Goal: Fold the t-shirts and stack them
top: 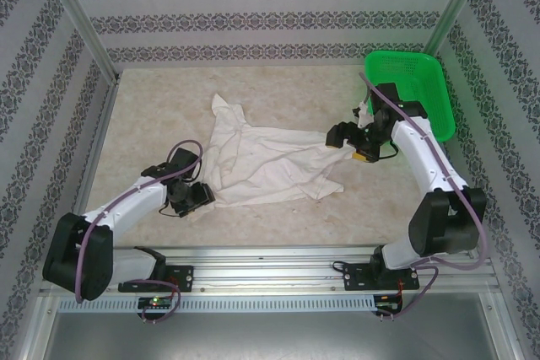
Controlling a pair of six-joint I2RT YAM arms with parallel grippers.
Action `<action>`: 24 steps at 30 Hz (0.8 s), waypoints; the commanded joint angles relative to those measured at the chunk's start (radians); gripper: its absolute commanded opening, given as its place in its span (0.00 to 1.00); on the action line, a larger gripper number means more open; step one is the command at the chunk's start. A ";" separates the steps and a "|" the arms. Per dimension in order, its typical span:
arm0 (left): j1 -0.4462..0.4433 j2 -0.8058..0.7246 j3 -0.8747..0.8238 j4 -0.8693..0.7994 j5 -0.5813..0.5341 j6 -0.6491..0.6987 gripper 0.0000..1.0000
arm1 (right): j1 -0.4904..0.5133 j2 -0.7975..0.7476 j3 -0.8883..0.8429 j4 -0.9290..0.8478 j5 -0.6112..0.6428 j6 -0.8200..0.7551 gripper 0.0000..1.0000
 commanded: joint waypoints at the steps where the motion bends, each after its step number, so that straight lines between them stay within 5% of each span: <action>1: -0.007 0.013 -0.030 0.103 -0.011 0.019 0.57 | 0.006 -0.038 -0.023 -0.014 -0.012 -0.005 0.88; 10: -0.007 -0.136 0.001 0.048 0.027 0.005 0.39 | 0.003 -0.073 -0.081 -0.013 0.006 -0.005 0.87; 20: -0.006 -0.141 -0.007 0.129 0.104 -0.039 0.01 | 0.028 -0.066 -0.255 0.079 -0.012 0.044 0.86; 24: -0.007 -0.128 0.055 0.118 0.110 -0.027 0.00 | 0.072 -0.037 -0.281 0.070 0.087 0.054 0.80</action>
